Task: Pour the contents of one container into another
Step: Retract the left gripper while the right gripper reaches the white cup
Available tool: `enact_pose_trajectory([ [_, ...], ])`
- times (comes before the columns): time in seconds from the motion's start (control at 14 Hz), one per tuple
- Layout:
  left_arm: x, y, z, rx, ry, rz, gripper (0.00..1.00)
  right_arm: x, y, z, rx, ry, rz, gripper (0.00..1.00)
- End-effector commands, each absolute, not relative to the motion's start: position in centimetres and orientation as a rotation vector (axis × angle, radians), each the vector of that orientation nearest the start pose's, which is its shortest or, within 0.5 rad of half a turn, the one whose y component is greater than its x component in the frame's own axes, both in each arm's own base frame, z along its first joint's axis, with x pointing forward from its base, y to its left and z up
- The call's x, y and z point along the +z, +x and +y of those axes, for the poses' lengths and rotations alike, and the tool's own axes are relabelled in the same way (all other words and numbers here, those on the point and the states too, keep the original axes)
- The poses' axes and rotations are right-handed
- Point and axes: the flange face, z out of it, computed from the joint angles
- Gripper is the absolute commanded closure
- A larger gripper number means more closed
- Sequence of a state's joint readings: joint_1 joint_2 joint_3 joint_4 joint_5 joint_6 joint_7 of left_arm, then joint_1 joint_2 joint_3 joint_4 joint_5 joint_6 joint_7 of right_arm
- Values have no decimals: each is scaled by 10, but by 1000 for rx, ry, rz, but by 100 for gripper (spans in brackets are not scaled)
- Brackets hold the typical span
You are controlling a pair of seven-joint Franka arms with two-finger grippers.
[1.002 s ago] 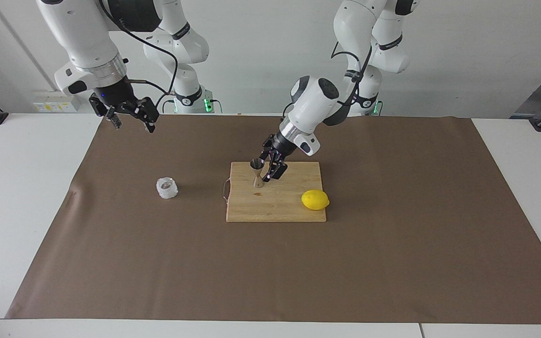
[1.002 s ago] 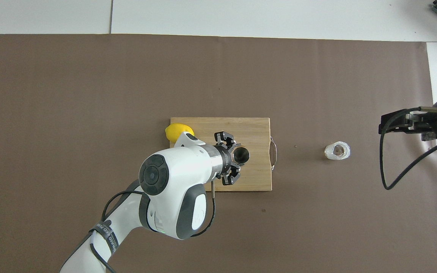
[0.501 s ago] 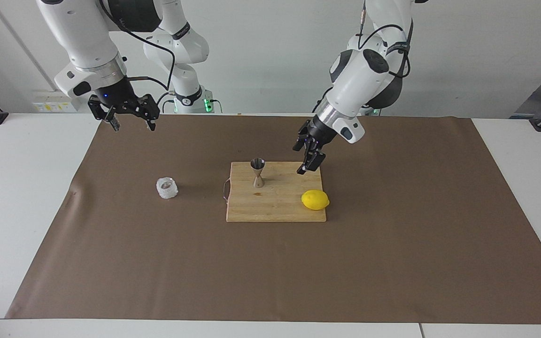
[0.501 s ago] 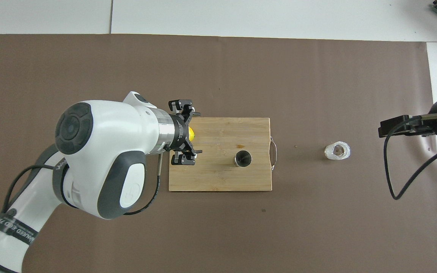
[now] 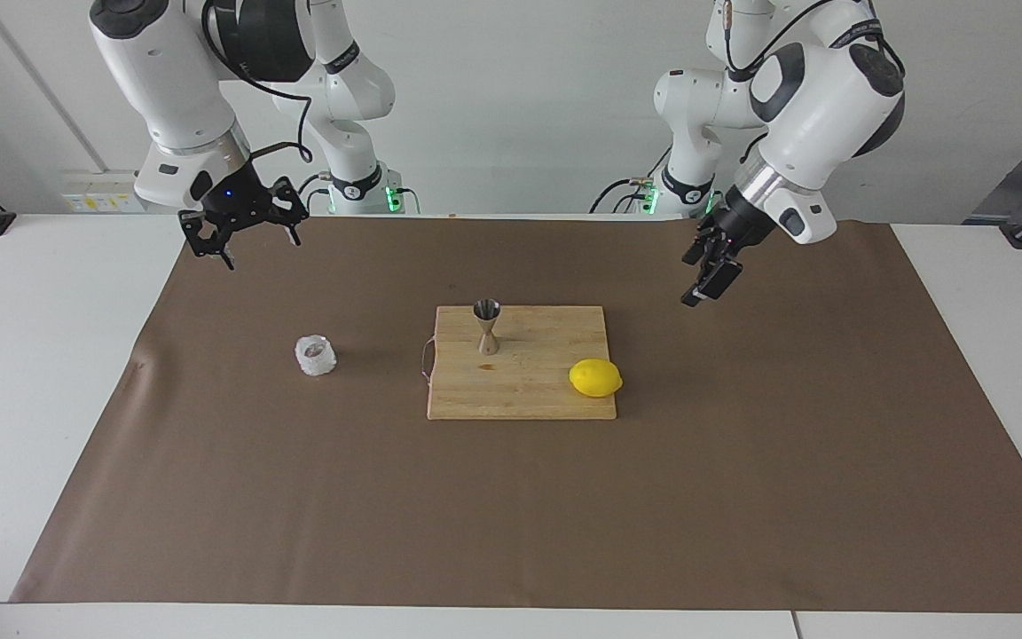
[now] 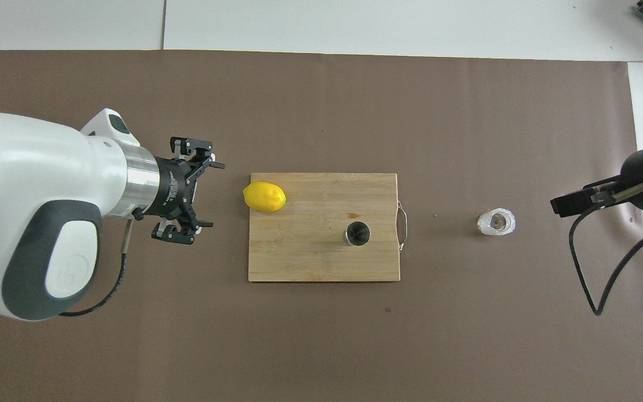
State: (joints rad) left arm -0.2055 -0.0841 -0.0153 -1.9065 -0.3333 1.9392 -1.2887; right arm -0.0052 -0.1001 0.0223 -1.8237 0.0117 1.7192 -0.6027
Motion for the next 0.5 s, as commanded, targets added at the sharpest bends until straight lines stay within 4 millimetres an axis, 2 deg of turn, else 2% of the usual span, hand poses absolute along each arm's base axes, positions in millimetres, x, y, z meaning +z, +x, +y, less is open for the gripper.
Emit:
enact_pose_trajectory([
  [0.0, 542, 530, -112, 107, -3017, -1495, 0, 549, 519, -4, -32, -2830, -1260, 0],
  [0.07, 541, 531, -106, 56, -3065, -1333, 0, 539, 517, -13, -37, -2776, -1312, 0],
  [0.29, 539, 537, -67, -52, -3152, -856, 0, 499, 515, -38, -120, -2581, -1539, 0],
  [0.43, 540, 540, -45, -108, -3183, -458, 0, 476, 512, -52, -163, -2467, -1656, 0],
])
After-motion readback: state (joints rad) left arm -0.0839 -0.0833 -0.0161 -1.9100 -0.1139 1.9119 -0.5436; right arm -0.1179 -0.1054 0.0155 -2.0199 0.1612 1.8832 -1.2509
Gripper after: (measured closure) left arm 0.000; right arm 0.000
